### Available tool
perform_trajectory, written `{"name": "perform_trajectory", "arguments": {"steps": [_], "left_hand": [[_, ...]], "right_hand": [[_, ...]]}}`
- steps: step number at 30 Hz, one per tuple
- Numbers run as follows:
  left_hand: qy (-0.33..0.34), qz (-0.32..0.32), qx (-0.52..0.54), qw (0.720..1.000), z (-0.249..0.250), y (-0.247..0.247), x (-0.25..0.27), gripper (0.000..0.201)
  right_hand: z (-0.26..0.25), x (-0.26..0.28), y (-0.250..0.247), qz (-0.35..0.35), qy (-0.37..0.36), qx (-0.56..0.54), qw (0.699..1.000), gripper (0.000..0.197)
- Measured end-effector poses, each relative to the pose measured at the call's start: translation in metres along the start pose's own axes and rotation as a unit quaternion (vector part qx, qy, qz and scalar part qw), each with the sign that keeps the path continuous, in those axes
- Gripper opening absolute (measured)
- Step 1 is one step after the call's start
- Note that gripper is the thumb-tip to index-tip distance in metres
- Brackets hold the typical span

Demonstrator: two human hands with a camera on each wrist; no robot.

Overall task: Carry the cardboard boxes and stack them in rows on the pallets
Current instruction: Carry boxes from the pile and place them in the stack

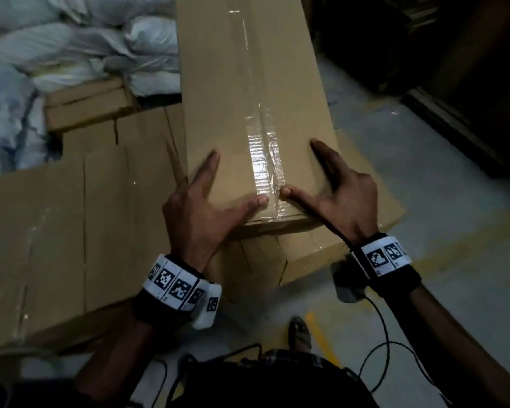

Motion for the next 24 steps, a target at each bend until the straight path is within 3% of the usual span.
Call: {"name": "perform_trajectory", "arguments": {"steps": [9, 16, 24], "left_hand": [[-0.181, -0.033, -0.058, 0.981, -0.041, 0.052, 0.032, 0.119], [-0.241, -0.063, -0.082, 0.965, -0.089, 0.07, 0.054, 0.123], [-0.272, -0.076, -0.075, 0.956, -0.118, 0.085, 0.06, 0.109]], "right_hand": [[0.046, -0.014, 0.058, -0.131, -0.025, -0.014, 0.991, 0.103], [0.059, -0.002, 0.101, -0.187, -0.02, -0.007, 0.982, 0.098], [0.072, 0.009, 0.139, -0.215, -0.019, 0.033, 0.976, 0.102]]}}
Point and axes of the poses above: each hand's wrist, its own x-axis away from the middle knuckle, its own y-axis out of the palm, z = x × y, the point moved 6 cm from there along -x, towards the middle knuckle, and after that the axes turned 2 degrees about y, right-handed, at the moved point
